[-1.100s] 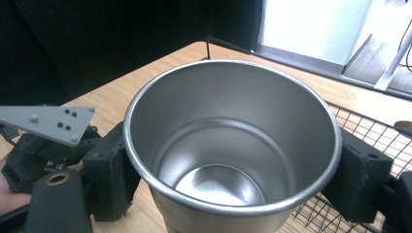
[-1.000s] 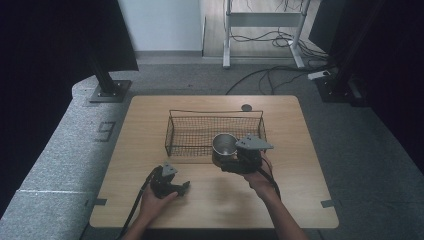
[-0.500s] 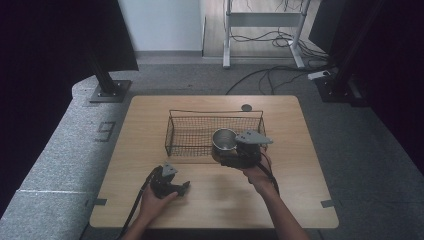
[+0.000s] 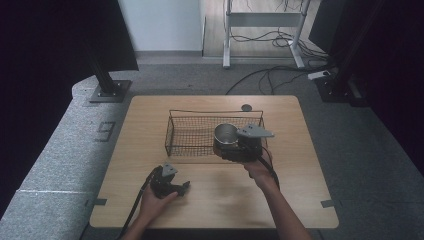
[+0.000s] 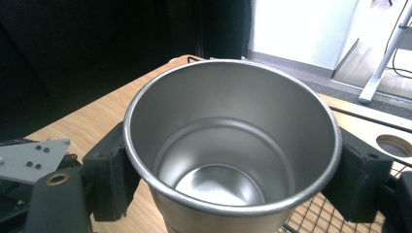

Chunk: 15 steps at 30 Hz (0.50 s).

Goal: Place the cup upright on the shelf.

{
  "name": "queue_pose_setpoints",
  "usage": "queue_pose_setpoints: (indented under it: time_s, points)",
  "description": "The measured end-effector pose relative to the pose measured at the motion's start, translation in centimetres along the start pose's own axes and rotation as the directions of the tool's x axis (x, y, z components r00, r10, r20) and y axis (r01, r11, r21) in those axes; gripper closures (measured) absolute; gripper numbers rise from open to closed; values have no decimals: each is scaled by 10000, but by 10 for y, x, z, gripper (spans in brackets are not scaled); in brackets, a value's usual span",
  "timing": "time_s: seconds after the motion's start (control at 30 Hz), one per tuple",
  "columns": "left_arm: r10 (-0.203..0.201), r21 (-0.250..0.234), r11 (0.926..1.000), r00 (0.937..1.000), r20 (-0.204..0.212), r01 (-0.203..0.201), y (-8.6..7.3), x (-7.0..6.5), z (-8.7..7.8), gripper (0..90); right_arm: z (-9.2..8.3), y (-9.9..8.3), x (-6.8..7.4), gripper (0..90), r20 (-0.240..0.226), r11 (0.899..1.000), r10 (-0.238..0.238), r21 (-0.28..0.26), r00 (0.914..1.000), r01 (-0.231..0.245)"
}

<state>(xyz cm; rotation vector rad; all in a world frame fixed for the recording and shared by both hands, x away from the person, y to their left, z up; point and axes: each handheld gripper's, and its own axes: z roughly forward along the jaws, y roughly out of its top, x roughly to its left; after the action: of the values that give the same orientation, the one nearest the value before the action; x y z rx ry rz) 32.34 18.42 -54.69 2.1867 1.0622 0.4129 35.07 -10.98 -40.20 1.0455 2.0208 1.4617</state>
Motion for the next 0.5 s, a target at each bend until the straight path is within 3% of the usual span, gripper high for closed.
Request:
queue_pose_setpoints:
  time_s: [0.5]
  points:
    - [-12,-13,10000,10000,5,12,0,0,0,145,8,9,-10,185,229,9999,98,72,9997,-99]
